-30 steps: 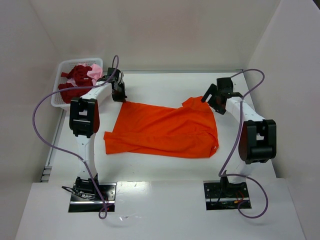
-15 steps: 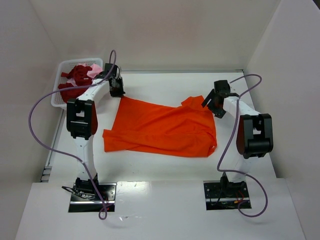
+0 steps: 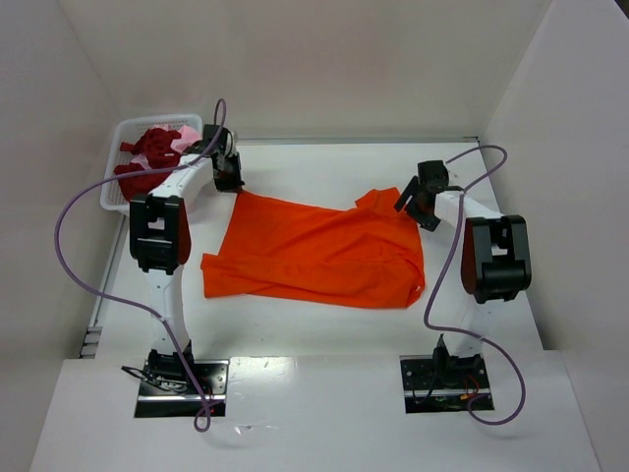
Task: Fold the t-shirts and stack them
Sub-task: Flatten out the tshirt
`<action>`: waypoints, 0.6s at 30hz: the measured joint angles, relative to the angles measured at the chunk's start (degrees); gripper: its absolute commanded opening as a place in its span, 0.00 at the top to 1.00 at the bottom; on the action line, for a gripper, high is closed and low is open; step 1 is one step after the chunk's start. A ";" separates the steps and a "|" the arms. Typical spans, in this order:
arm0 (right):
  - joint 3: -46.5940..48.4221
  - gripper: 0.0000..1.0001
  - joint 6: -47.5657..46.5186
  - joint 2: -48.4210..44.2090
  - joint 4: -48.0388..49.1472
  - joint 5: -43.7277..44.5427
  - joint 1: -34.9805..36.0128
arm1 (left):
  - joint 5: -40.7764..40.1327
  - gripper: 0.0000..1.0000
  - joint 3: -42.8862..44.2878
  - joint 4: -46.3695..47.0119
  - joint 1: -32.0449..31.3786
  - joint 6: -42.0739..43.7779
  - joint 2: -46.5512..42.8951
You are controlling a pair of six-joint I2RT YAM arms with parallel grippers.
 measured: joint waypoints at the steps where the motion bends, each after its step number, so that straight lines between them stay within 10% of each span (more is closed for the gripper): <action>1: 0.00 0.17 -0.46 0.13 0.57 0.07 0.00 | 0.22 1.00 0.11 -0.35 0.07 0.37 0.02; 18: 0.20 0.48 -3.30 4.07 3.87 -0.57 -1.33 | 1.57 1.00 0.68 -1.49 0.70 1.11 0.15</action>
